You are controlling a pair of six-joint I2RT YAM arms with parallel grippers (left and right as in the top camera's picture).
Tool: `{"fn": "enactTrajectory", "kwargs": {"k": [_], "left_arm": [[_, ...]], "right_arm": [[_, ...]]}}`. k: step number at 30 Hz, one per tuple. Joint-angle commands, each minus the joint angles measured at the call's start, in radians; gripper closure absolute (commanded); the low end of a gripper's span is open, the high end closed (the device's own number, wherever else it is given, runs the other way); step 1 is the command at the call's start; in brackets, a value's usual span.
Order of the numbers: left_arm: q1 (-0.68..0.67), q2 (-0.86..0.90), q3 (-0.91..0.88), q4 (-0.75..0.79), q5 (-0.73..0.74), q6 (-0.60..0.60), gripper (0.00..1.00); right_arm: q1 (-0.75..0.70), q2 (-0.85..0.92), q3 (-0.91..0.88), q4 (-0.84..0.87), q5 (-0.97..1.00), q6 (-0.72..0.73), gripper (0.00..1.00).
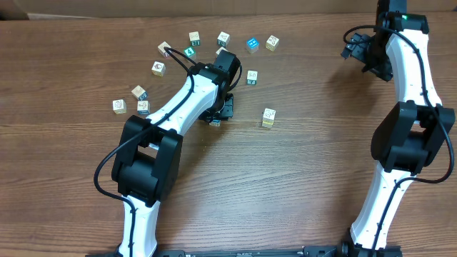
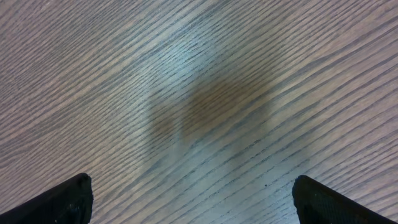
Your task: Form a tower
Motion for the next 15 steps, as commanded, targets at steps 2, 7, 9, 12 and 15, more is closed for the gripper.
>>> {"fn": "enactTrajectory", "kwargs": {"k": [2,7,9,12,15], "left_arm": [[0.003,0.018,-0.001,-0.006,0.008,0.013,0.62],[0.003,0.018,-0.001,-0.01,0.009,0.043,0.66],[0.003,0.018,-0.001,-0.01,0.008,0.055,0.66],[0.003,0.018,-0.001,-0.01,0.009,0.057,0.66],[0.003,0.018,-0.001,-0.01,0.009,0.057,0.68]], "right_arm": [[-0.006,-0.018,0.012,0.005,0.003,0.003,0.0],[-0.006,-0.018,0.012,0.005,0.003,0.003,0.0],[-0.006,-0.018,0.012,0.005,0.003,0.003,0.0],[-0.006,-0.018,0.012,0.005,0.003,0.003,0.0],[-0.006,-0.018,0.012,0.005,0.003,0.003,0.0]]}}
